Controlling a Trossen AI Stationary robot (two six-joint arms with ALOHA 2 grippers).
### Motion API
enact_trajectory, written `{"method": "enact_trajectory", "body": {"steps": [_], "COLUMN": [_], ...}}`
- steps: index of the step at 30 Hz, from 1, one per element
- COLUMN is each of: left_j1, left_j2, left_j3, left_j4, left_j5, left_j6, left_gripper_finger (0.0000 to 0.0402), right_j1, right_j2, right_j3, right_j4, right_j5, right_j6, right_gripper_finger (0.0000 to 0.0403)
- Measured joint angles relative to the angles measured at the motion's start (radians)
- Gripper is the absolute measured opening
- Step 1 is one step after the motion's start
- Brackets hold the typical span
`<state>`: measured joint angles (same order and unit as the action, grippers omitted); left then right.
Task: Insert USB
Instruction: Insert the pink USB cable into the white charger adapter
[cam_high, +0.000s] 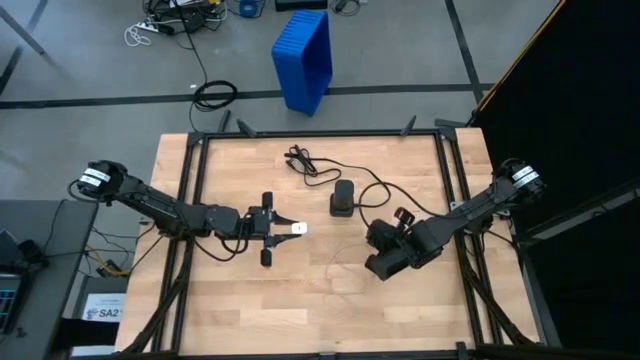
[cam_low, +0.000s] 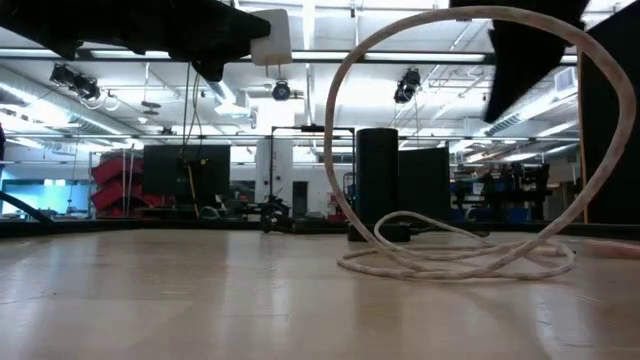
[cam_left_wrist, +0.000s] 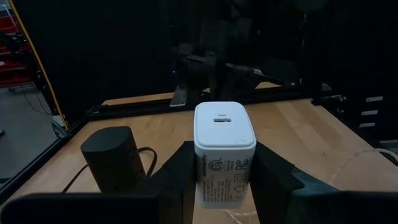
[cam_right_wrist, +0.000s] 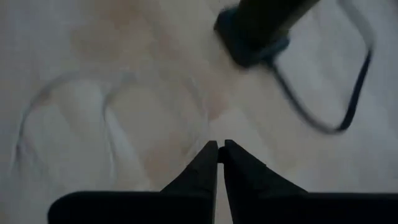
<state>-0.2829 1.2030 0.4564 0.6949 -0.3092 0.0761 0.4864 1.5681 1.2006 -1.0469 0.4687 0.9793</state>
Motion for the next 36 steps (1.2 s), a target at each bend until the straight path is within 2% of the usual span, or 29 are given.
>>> {"method": "enact_trajectory", "body": {"steps": [3, 7, 13, 19, 27, 32, 36], "left_j1": [-0.006, -0.008, -0.008, -0.008, -0.008, -0.008, -0.008], "left_j2": [0.000, 0.000, 0.000, 0.000, 0.000, 0.000, 0.000], "left_j3": [0.000, 0.000, 0.000, 0.000, 0.000, 0.000, 0.000], "left_j4": [-0.002, -0.011, -0.011, -0.010, -0.010, -0.010, -0.010], "left_j5": [0.000, 0.000, 0.000, 0.000, 0.000, 0.000, 0.000], "left_j6": [0.001, 0.001, 0.001, 0.001, -0.001, -0.002, -0.002], "left_gripper_finger": [0.0092, 0.0092, 0.0092, 0.0092, 0.0092, 0.0092, 0.0092], "right_j1": [-0.004, 0.019, 0.087, 0.110, 0.106, 0.102, 0.101], "right_j2": [0.000, 0.000, 0.000, 0.000, 0.000, -0.004, -0.003], "right_j3": [-0.059, -0.160, -0.258, -0.336, -0.423, -0.447, -0.450], "right_j4": [0.003, 0.026, 0.161, 0.322, 0.339, 0.390, 0.403], "right_j5": [-0.098, -0.201, -0.228, -0.215, -0.199, -0.198, -0.196], "right_j6": [0.049, 0.143, 0.257, 0.298, 0.340, 0.322, 0.290], "right_gripper_finger": [0.0015, 0.0063, 0.0142, 0.0176, 0.0151, 0.0104, 0.0049]}}
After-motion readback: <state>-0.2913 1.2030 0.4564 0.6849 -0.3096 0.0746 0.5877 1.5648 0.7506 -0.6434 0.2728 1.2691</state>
